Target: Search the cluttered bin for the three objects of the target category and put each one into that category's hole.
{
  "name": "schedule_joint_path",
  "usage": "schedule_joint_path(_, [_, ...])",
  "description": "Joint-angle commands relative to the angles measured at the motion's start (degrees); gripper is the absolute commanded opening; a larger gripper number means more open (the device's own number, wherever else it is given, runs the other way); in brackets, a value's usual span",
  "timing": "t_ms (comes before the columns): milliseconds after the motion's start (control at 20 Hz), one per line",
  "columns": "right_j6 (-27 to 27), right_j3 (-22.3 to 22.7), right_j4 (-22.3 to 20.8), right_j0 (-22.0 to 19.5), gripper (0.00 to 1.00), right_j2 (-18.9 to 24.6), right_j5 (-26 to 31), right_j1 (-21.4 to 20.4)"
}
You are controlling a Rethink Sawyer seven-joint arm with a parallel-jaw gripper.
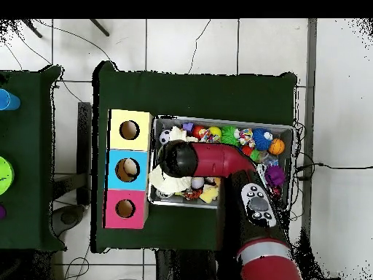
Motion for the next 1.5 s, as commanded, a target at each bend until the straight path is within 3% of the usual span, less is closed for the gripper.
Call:
schedule_joint_path(50, [-7.6, -13.2, -3.6, -1.7, 1.00, 5.6, 9.9, 6.6])
schedule_joint_path(200, [-8.0, -15.0, -5.0, -0.9, 1.00, 3.7, 14.3, 5.8])
schedule_joint_path(400, [-8.3, -14.9, -5.4, -2.3, 1.00, 4.5, 15.3, 6.1])
schedule_joint_path(1000, [-11.1, -16.5, -5.3, -5.3, 1.00, 6.7, 26.8, 2.3])
schedule_joint_path(1300, [-11.5, -19.3, -6.4, -5.6, 1.00, 7.1, 28.7, 4.2])
schedule_joint_path(1500, [-10.4, -18.6, -7.7, -6.1, 1.00, 6.7, 25.7, 6.5])
